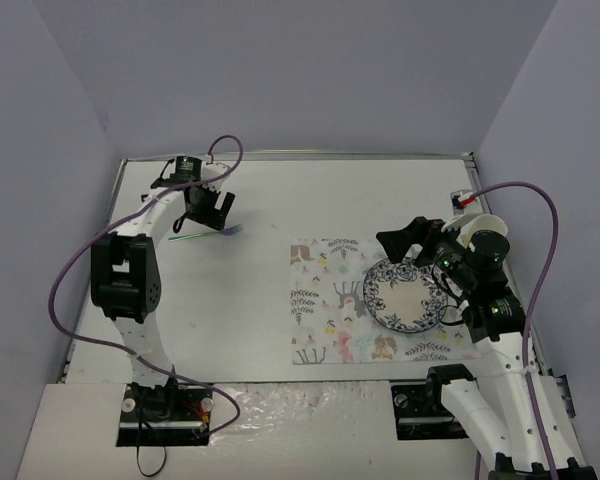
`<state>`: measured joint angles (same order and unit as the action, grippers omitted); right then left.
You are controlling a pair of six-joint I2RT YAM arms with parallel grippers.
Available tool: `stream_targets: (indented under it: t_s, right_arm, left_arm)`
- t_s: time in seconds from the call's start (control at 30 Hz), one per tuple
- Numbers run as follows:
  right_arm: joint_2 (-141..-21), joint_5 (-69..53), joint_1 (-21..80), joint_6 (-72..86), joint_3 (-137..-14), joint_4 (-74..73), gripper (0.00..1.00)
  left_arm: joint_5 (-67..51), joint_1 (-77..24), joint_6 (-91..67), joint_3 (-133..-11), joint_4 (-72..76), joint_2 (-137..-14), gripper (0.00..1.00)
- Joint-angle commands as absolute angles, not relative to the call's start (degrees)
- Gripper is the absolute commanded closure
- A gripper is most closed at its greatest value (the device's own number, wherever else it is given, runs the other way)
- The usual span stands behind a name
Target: Set the dinner table for one person
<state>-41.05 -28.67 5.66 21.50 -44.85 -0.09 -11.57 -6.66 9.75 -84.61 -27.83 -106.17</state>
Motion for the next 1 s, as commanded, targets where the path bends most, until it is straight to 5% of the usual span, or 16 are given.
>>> stream_targets:
  t_s: [0.0,0.67,0.97]
  right_arm:
    - [-40.1,-32.43,7.02,21.93,-44.28,4.11,0.0]
    - [-38.58,-31.82,7.56,20.13,-42.98,1.67,0.0]
    - [-36.53,-31.29,7.56,20.3,-42.15,1.19,0.0]
  left_arm:
    - [-17.64,-5.66,20.88,-93.99,-33.5,-112.08,0.17]
    - [-23.27,-5.62,25.82,-96.06,-39.36,-119.98,0.38]
    - [-22.63,-6.19,23.83,-93.94,-38.72,-119.73,0.64]
